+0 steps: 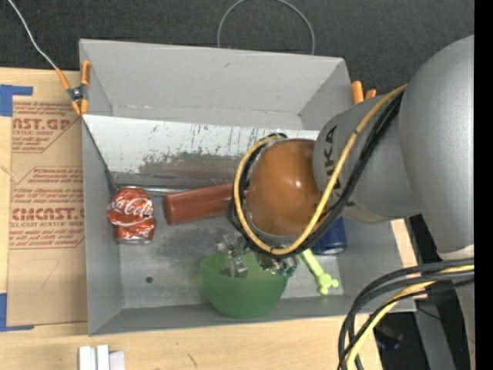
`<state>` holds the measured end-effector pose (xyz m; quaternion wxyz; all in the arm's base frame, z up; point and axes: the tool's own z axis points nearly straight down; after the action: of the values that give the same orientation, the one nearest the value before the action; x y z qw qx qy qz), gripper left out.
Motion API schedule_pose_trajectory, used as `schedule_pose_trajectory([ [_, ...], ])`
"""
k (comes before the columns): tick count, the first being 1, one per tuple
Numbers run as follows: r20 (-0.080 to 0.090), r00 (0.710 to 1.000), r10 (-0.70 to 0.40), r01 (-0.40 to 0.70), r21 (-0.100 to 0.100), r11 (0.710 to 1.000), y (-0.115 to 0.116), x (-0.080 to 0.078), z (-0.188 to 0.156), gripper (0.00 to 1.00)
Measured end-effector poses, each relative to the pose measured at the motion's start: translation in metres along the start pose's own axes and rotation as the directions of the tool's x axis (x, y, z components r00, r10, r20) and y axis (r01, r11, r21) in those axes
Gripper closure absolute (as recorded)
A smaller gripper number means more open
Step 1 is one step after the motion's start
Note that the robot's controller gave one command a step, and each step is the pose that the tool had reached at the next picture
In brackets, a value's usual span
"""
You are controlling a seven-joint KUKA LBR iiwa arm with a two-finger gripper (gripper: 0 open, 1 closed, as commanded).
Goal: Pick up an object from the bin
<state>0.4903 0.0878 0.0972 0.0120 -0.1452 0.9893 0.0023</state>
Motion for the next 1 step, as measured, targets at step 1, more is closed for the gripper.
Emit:
schedule_pose_trajectory([
  [1, 0.000, 1.000, 0.000, 0.000, 0.000, 1.000, -0.0001, 0.0000, 0.0000, 1.00],
])
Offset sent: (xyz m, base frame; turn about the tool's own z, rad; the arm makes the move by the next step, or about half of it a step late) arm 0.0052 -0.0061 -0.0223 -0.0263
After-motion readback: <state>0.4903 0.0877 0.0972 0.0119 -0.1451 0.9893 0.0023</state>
